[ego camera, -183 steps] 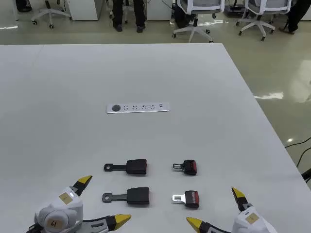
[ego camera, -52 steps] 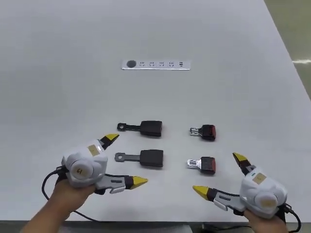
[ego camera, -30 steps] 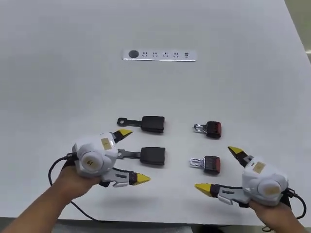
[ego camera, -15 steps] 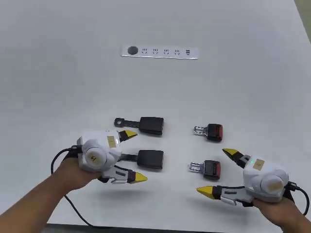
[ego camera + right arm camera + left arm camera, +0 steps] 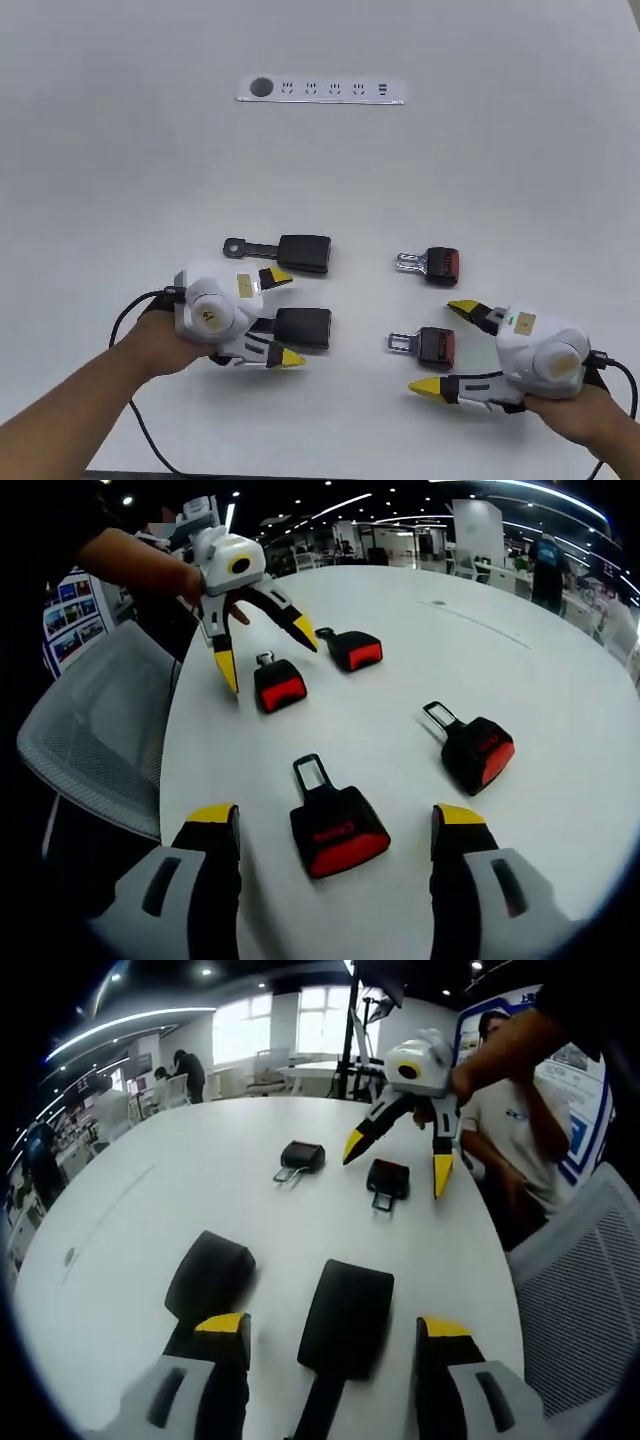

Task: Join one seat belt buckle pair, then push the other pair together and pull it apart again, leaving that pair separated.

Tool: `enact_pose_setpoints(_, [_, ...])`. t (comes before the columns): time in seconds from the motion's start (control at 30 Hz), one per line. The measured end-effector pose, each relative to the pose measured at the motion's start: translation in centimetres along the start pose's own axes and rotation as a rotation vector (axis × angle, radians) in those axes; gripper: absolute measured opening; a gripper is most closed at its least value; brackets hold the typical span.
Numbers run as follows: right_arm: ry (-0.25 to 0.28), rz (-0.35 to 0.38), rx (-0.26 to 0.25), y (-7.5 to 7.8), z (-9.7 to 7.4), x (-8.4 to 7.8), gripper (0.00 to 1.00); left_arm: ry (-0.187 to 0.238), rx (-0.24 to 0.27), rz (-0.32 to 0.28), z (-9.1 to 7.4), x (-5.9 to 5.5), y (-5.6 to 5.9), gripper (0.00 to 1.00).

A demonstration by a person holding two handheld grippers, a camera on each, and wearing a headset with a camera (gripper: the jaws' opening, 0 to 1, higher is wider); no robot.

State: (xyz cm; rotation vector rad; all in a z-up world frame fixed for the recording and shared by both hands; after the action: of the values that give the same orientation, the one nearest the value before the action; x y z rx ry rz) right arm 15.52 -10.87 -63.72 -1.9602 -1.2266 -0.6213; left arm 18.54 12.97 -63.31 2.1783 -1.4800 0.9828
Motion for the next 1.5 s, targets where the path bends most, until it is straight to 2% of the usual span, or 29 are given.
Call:
enact_pose_setpoints(0.13, [-0.015,-0.004,0.018,0.3,0.0,-0.5,0.72,-0.01,-0.015,0.013,0.6,-0.3,0.2,0.64])
enact_pose_setpoints(0.17, [-0.005,-0.043,0.021,0.5,0.0,-0.1,0.71,-0.01,-0.017,0.018,0.7,-0.3,0.2,0.63])
enact_pose_setpoints(0.2, [-0.016,-0.021,0.028,0.2,0.0,-0.4,0.69,-0.009,-0.021,0.025,0.7,-0.3,0.2,0.61])
enact_pose_setpoints(0.3, [-0.035,-0.049,0.035,0.0,-0.1,-0.4,0.66,-0.012,-0.031,0.026,1.0,-0.7,0.1,0.6])
enact_pose_setpoints(0.33, [-0.036,-0.049,0.039,0.1,-0.1,-0.3,0.65,0.003,-0.03,0.034,1.0,-0.6,0.1,0.59])
enact_pose_setpoints(0.43, [-0.049,-0.07,0.051,-0.1,-0.2,-0.4,0.6,0.009,-0.032,0.04,0.9,-0.6,0.0,0.56])
enact_pose_setpoints(0.53, [-0.055,-0.078,0.059,-0.4,-0.4,-0.4,0.58,0.012,-0.038,0.053,0.6,-0.7,0.1,0.49])
enact_pose_setpoints(0.7, [-0.078,-0.099,0.063,-0.3,-0.5,-0.7,0.56,0.007,-0.046,0.071,0.3,-0.4,0.2,0.41])
enact_pose_setpoints(0.87, [-0.113,-0.12,0.076,-0.5,-0.3,-0.8,0.47,-0.003,-0.071,0.118,0.1,0.0,0.4,0.37])
enact_pose_setpoints(0.9, [-0.121,-0.128,0.074,-0.5,-0.3,-0.8,0.46,-0.008,-0.066,0.142,0.1,-0.1,0.3,0.36])
enact_pose_setpoints(1.0, [-0.155,-0.155,0.069,-0.4,-0.1,-0.8,0.44,-0.012,-0.073,0.152,0.1,0.0,0.3,0.36])
enact_pose_setpoints(1.1, [-0.194,-0.158,0.063,-0.2,-0.4,-1.1,0.34,-0.015,-0.078,0.166,0.3,-0.2,0.1,0.35])
enact_pose_setpoints(1.13, [-0.194,-0.187,0.076,-0.3,-0.2,-1.0,0.34,-0.016,-0.08,0.174,0.3,-0.2,0.1,0.35])
enact_pose_setpoints(1.27, [-0.208,-0.181,0.076,-0.2,-0.1,-1.1,0.33,-0.032,-0.092,0.194,0.6,-0.1,0.0,0.35])
enact_pose_setpoints(1.5, [-0.268,-0.206,0.093,0.1,0.1,-0.8,0.33,-0.047,-0.101,0.214,0.9,-0.3,0.0,0.34])
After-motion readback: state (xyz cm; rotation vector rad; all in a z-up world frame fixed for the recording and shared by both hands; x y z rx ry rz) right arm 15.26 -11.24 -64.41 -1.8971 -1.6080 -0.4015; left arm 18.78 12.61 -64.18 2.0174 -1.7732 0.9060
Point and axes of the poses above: the centre of the closed fingertips' face, and the gripper's own axes: z roughly forward along the fingers, y roughly to its right, x roughly out of its top, the point moved 6 cm from there along -z, roughly backward along the fingers, and after that the axes turned 15 degrees about x, right-handed, at the moved point
